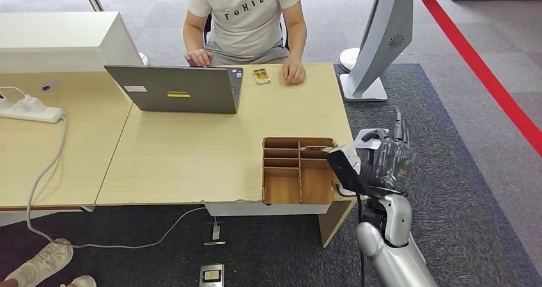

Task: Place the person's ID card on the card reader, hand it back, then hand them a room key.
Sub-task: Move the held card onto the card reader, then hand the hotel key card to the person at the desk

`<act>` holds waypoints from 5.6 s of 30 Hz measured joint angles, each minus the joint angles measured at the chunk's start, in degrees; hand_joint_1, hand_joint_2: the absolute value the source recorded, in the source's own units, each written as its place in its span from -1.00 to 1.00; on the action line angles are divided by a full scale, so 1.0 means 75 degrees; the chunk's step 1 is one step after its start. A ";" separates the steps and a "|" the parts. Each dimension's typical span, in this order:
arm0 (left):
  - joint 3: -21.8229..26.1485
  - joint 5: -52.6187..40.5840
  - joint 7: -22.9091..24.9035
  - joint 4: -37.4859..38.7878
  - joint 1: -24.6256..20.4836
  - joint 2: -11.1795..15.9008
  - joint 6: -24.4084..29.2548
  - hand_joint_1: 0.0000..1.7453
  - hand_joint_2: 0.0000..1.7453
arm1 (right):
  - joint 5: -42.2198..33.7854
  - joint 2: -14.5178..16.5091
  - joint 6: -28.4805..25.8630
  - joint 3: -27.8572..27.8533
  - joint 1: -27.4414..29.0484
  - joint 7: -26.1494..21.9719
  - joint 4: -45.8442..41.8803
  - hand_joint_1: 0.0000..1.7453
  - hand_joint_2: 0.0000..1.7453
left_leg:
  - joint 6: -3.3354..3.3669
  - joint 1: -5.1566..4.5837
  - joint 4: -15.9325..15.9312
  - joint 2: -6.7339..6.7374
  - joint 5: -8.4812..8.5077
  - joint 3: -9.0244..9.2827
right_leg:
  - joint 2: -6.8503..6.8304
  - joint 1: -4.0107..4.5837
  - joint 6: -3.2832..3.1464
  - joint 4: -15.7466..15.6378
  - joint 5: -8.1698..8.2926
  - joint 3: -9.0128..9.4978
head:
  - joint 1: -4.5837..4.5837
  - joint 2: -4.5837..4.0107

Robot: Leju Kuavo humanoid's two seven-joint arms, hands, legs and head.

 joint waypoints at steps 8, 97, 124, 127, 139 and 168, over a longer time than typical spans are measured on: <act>0.0000 0.0081 0.0162 0.0000 -0.0026 -0.0103 0.0358 -1.00 1.00 | -0.0963 -0.0819 -0.0278 0.0018 0.0464 0.0345 -0.0239 1.00 1.00 | 0.0003 -0.0004 0.0000 0.0003 -0.0005 -0.0001 | 0.0007 -0.0007 0.0001 0.0000 0.0000 0.0002 | 0.0000 0.0000; 0.0000 0.0637 -0.0341 0.0000 0.0005 0.0141 -0.0728 -1.00 1.00 | 0.0171 0.0452 -0.0142 0.0144 -0.1164 -0.0065 0.1980 1.00 1.00 | -0.0007 0.0003 -0.0005 0.0001 0.0005 -0.0007 | 0.0004 0.0002 -0.0003 0.0022 -0.0001 0.0001 | 0.0000 0.0000; 0.0000 0.1007 -0.0523 0.0000 0.0039 0.0192 -0.0753 -1.00 1.00 | 0.1938 0.1867 0.0467 0.2011 -0.2696 0.0410 0.2610 1.00 1.00 | -0.0008 0.0004 -0.0005 0.0000 0.0005 -0.0010 | 0.0003 0.0003 -0.0005 0.0021 -0.0003 -0.0004 | 0.0002 0.0000; 0.0000 0.1072 -0.0539 0.0000 0.0043 0.0172 -0.0742 -1.00 1.00 | 0.2053 0.1937 0.0528 0.2089 -0.2747 0.0412 0.2672 1.00 1.00 | -0.0008 0.0003 -0.0005 0.0000 0.0005 -0.0009 | 0.0004 0.0002 -0.0005 0.0021 -0.0003 -0.0004 | 0.0001 0.0000; 0.0000 0.1207 -0.0587 0.0000 0.0052 0.0087 -0.0648 -1.00 1.00 | 0.2120 0.2096 0.0575 0.2235 -0.2765 0.0305 0.2742 1.00 1.00 | -0.0008 0.0004 -0.0005 0.0000 0.0006 -0.0009 | 0.0004 0.0002 -0.0005 0.0021 -0.0003 -0.0005 | 0.0000 0.0000; 0.0000 0.1504 -0.0661 0.0000 0.0063 -0.0077 -0.0501 -1.00 1.00 | 0.2412 0.2297 0.1037 0.2438 -0.2849 0.0119 0.3119 -1.00 1.00 | -0.0009 0.0003 -0.0004 0.0000 0.0005 -0.0007 | 0.0004 0.0002 -0.0007 0.0020 -0.0004 -0.0007 | 0.0001 0.0000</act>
